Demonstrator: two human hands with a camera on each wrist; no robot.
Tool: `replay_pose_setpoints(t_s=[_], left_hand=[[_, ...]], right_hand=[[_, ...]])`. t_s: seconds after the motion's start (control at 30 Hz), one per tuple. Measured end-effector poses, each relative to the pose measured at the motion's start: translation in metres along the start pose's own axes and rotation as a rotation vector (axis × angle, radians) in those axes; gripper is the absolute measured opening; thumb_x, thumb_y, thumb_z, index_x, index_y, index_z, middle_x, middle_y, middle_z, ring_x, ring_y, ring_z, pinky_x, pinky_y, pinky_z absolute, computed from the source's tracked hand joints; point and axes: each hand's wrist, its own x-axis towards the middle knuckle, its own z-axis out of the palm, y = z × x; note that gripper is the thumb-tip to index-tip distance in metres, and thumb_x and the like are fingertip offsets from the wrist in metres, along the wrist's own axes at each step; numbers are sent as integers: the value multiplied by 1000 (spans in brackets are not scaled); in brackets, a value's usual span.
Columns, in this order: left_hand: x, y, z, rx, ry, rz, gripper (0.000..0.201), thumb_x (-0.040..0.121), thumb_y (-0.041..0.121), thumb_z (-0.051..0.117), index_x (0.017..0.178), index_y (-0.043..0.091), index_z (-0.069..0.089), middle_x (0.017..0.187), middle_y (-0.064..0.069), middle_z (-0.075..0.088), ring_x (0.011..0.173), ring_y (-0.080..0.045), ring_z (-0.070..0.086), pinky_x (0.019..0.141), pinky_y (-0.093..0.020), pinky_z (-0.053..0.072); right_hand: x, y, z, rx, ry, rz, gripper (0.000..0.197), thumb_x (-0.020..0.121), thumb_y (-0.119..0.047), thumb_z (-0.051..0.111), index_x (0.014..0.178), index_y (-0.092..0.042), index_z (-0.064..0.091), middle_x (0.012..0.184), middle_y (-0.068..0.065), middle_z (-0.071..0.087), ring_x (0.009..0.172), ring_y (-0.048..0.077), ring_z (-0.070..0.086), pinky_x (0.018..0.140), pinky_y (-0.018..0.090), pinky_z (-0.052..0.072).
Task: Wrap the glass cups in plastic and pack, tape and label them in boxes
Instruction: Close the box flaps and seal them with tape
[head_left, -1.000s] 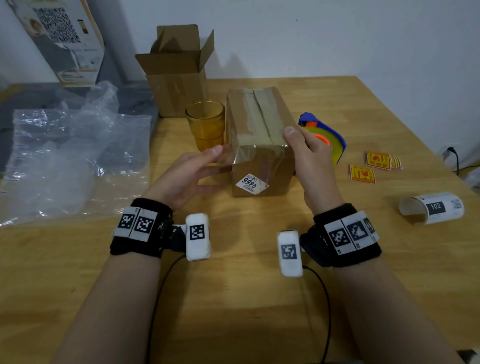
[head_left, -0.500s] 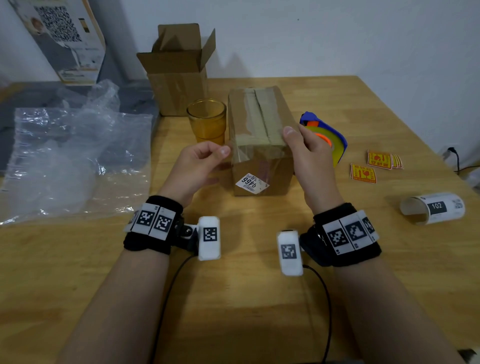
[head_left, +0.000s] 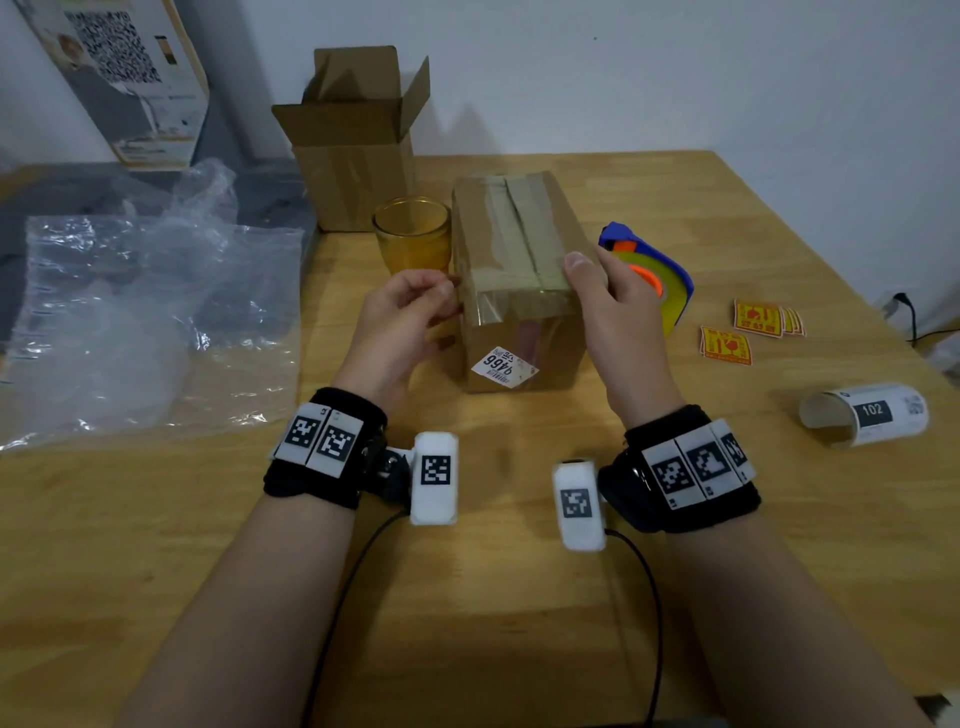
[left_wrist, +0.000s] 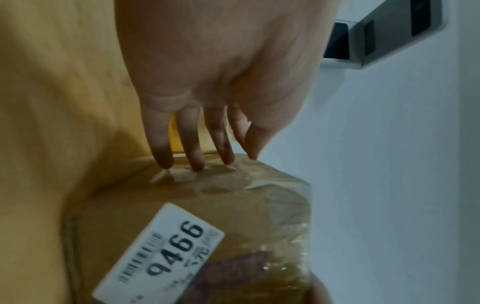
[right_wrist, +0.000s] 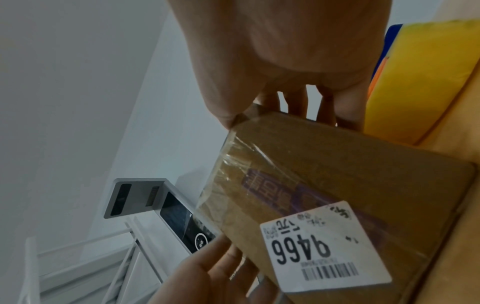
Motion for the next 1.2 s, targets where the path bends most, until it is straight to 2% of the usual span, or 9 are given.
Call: replay_pose_setpoints(t_s=[0.1, 0.23, 0.37, 0.47, 0.63, 0.77, 0.93, 1.07, 1.2], left_hand=[[-7, 9, 13, -39, -40, 22, 41, 102, 57, 48, 123, 24, 61, 123, 8, 69, 115, -14, 64, 100, -47, 54], [-6, -5, 25, 170, -63, 77, 105, 71, 95, 42, 153, 30, 37, 153, 5, 46, 140, -12, 45, 118, -43, 37], [-1, -23, 28, 236, -20, 140, 82, 79, 93, 28, 145, 44, 34, 152, 3, 45, 143, -16, 40, 121, -45, 33], [-3, -24, 32, 238, 0, 173, 70, 88, 81, 26, 145, 42, 34, 153, 3, 43, 143, -13, 38, 122, -43, 32], [-1, -21, 26, 199, 20, 172, 42, 110, 50, 27, 146, 32, 40, 146, 2, 53, 135, -11, 49, 115, -35, 41], [-5, -6, 19, 9, 55, 10, 66, 102, 70, 24, 145, 27, 51, 141, 1, 62, 130, -16, 57, 115, -42, 42], [-6, -4, 20, 111, 53, -26, 96, 84, 90, 21, 158, 31, 35, 160, 0, 43, 147, -23, 39, 122, -46, 27], [10, -22, 10, 44, 82, -75, 108, 61, 97, 35, 148, 35, 50, 146, 1, 60, 135, -23, 55, 117, -48, 39], [-5, -10, 14, -9, 88, -32, 46, 99, 72, 33, 115, 39, 62, 120, 8, 71, 124, -19, 62, 98, -35, 52]], right_hand=[[0, 0, -1, 2, -7, -7, 48, 97, -52, 54, 134, -24, 67, 123, -8, 72, 115, 9, 65, 103, 43, 54], [-1, -4, -1, 17, -24, -3, 37, 104, -42, 52, 134, -26, 67, 120, -11, 73, 112, 4, 66, 100, 37, 56], [-2, -4, 2, 7, -10, 24, 49, 106, -46, 45, 146, -20, 58, 143, -9, 61, 136, 8, 52, 117, 37, 42], [-5, -5, 3, 46, -9, 70, 54, 108, -49, 36, 148, -18, 54, 136, -16, 55, 134, 5, 49, 115, 25, 36], [-3, -2, 3, 92, -8, 198, 68, 98, -72, 25, 141, -33, 59, 139, -10, 64, 133, 9, 55, 118, 42, 41], [-4, -5, 4, 156, -6, 243, 50, 107, -64, 22, 111, -43, 68, 105, -17, 76, 111, 14, 69, 100, 44, 56], [0, 6, 17, 52, -42, 122, 59, 103, -66, 23, 143, -29, 47, 142, -13, 45, 133, 9, 44, 116, 45, 39], [4, 18, 18, 132, -45, 145, 28, 113, -43, 29, 129, -27, 46, 119, -11, 48, 112, 7, 51, 108, 38, 42], [2, 21, 13, 183, -37, 219, 19, 111, -25, 47, 127, -23, 56, 121, 6, 68, 113, 28, 68, 75, 33, 57]])
